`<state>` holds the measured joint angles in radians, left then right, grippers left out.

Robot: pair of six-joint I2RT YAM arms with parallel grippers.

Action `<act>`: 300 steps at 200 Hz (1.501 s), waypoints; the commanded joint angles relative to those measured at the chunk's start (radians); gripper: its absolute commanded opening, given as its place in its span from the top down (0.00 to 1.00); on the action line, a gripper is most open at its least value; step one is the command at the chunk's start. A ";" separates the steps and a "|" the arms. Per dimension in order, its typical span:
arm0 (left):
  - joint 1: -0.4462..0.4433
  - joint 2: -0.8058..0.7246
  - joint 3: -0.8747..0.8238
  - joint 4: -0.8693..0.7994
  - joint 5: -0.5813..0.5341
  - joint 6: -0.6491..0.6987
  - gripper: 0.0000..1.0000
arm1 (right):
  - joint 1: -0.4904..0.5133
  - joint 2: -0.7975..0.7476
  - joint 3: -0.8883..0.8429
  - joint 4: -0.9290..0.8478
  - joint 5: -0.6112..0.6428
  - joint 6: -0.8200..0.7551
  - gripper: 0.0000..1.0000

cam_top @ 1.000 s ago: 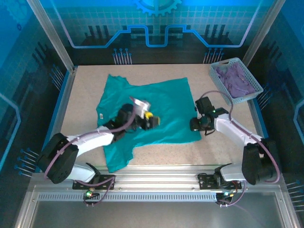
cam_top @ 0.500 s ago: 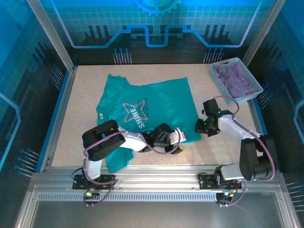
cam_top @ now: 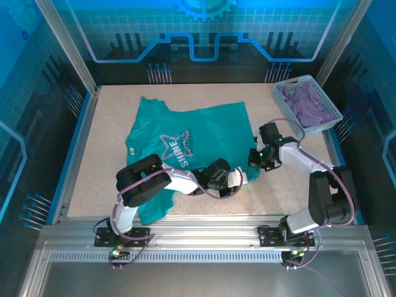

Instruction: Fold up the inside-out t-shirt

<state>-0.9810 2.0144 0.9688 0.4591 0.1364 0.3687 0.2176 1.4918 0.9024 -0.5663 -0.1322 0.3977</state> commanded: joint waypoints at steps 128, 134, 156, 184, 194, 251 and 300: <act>0.186 -0.032 -0.209 0.355 0.299 -0.512 1.00 | 0.140 0.015 0.058 -0.111 0.147 -0.060 0.49; 0.186 -0.033 -0.208 0.354 0.298 -0.512 1.00 | 0.156 0.007 0.042 -0.113 0.164 -0.047 0.49; 0.186 -0.032 -0.204 0.351 0.301 -0.510 1.00 | 0.183 0.002 0.006 -0.116 0.209 -0.026 0.49; 0.186 -0.032 -0.204 0.350 0.299 -0.507 1.00 | 0.186 0.041 0.019 -0.109 0.238 -0.031 0.51; 0.186 -0.034 -0.204 0.348 0.299 -0.505 1.00 | 0.187 0.058 0.030 -0.109 0.235 -0.035 0.52; 0.186 -0.031 -0.204 0.341 0.296 -0.496 1.00 | 0.174 0.079 0.049 -0.080 0.205 -0.053 0.69; 0.186 -0.032 -0.202 0.333 0.293 -0.491 1.00 | 0.138 0.100 0.049 -0.034 0.124 -0.079 0.75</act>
<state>-0.7956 1.9827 0.7692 0.7910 0.4023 -0.1322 0.3733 1.5681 0.9268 -0.6220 0.0410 0.3389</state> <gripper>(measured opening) 0.053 0.258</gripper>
